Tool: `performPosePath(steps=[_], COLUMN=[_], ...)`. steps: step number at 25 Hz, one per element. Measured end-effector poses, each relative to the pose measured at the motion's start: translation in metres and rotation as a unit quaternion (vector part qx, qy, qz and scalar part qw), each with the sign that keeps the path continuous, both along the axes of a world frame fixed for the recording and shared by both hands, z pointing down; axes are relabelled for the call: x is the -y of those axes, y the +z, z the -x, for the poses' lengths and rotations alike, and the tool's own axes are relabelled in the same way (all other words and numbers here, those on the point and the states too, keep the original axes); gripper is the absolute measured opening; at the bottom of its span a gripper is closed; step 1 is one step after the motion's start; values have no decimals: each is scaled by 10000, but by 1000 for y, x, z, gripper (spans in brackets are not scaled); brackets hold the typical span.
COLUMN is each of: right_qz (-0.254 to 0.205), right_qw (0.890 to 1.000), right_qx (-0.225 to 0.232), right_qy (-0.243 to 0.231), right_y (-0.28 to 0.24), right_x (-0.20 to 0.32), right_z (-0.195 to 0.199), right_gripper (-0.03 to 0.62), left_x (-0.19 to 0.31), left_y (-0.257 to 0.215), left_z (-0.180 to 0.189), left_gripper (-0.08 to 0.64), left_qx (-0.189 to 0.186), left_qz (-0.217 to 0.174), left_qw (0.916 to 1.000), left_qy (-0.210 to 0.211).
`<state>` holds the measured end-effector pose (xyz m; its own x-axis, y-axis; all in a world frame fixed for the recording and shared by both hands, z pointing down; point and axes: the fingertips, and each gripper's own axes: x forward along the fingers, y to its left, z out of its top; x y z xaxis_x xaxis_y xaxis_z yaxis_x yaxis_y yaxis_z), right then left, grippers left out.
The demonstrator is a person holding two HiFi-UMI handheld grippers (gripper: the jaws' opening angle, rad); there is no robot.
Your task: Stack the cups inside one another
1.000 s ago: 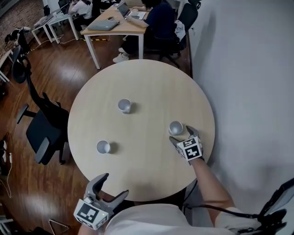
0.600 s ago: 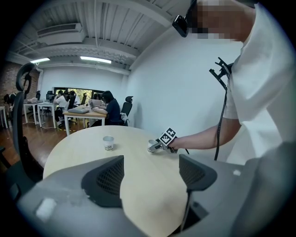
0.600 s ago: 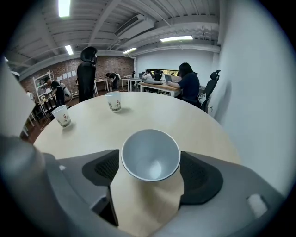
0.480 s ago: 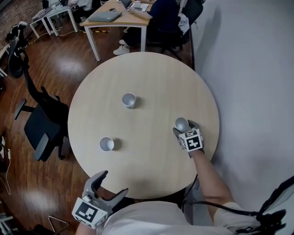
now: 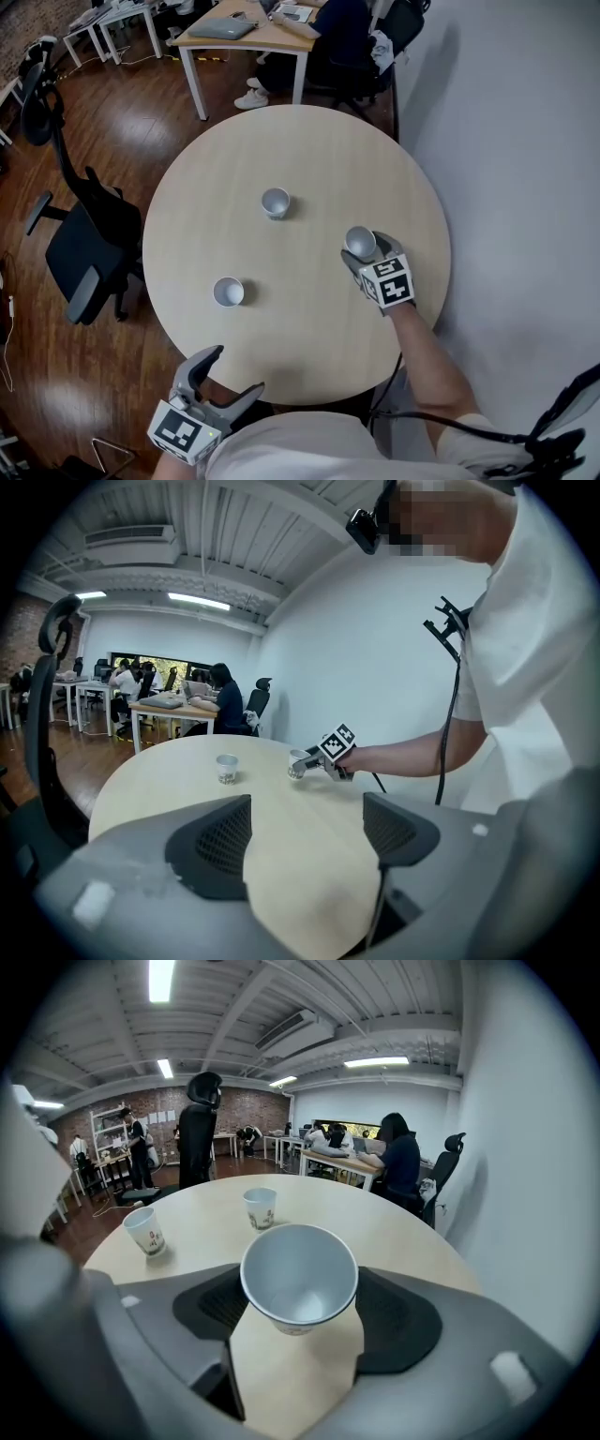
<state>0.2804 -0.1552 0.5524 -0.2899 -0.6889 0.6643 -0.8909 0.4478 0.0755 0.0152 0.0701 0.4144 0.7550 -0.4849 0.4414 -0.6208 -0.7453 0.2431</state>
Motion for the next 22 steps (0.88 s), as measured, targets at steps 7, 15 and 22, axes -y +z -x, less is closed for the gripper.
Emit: performPosePath(steps=[7,15,22], right_qz=[-213,-459,-597], right_qw=[9992,9976,9960], right_qx=[293,494,647], right_qy=[-141,-128,128], right_y=[-29,-49,-51], right_x=[30,66,99], right_z=[63,127,157], right_gripper=[354,354,353], left_x=[3,15,30], left_y=[0,8,19], left_z=[23,57,87], left_gripper=[391,391,391], left_qx=[-177,-302,-325], left_qz=[-132,-31,57], left_qw=[9997,9991,9981], left_qy=[50,291,526])
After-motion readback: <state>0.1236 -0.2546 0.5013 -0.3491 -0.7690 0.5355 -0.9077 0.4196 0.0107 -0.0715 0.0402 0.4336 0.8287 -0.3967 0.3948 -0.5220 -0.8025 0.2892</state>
